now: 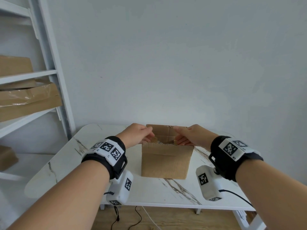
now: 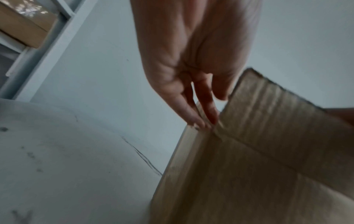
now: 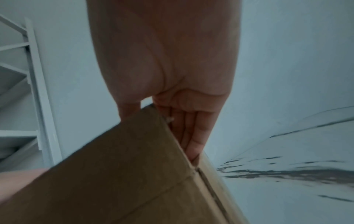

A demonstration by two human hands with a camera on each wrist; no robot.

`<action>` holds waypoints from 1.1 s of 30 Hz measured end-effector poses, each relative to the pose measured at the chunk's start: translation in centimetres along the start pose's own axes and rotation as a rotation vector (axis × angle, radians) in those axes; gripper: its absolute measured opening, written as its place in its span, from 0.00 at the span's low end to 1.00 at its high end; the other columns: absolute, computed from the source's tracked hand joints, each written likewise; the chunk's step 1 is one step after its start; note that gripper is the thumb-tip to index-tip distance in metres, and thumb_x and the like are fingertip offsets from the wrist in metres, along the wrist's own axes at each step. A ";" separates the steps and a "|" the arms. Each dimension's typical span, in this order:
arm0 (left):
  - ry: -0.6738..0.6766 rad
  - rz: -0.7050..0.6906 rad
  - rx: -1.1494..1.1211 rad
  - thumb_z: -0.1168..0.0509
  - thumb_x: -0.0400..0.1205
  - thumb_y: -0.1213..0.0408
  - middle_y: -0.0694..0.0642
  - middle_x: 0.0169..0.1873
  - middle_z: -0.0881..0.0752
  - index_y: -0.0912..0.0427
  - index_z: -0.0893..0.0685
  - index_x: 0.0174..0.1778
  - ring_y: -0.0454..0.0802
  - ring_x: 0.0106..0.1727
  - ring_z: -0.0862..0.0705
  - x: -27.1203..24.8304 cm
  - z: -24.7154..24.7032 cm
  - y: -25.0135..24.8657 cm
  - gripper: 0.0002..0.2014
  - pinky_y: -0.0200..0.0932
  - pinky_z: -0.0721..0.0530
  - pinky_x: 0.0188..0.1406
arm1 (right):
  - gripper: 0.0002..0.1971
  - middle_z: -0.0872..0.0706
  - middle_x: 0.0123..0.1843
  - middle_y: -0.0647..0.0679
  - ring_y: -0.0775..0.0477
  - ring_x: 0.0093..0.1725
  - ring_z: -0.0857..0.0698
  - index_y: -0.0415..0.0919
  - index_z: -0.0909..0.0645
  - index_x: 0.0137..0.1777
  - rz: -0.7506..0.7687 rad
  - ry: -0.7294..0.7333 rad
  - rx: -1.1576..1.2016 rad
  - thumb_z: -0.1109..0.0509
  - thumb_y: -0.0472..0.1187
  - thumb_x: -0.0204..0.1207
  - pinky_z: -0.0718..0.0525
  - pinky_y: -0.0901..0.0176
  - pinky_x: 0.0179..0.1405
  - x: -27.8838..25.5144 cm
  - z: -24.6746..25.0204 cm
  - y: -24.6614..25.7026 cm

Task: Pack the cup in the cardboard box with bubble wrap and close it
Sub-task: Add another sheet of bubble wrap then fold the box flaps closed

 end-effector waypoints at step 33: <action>-0.113 -0.095 0.338 0.23 0.72 0.59 0.50 0.67 0.22 0.45 0.25 0.72 0.48 0.61 0.21 1.7 -0.3 -0.1 0.32 0.43 0.22 0.64 | 0.24 0.19 0.47 0.50 0.53 0.40 0.23 0.42 0.25 0.51 0.128 -0.192 -0.416 0.18 0.48 0.62 0.25 0.63 0.36 -0.3 1.9 -0.8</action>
Point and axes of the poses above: each hand's wrist, its own x-axis towards the middle knuckle, its own z-axis out of the back of the hand, y = z × x, the point moved 9 cm from there along x, towards the middle knuckle
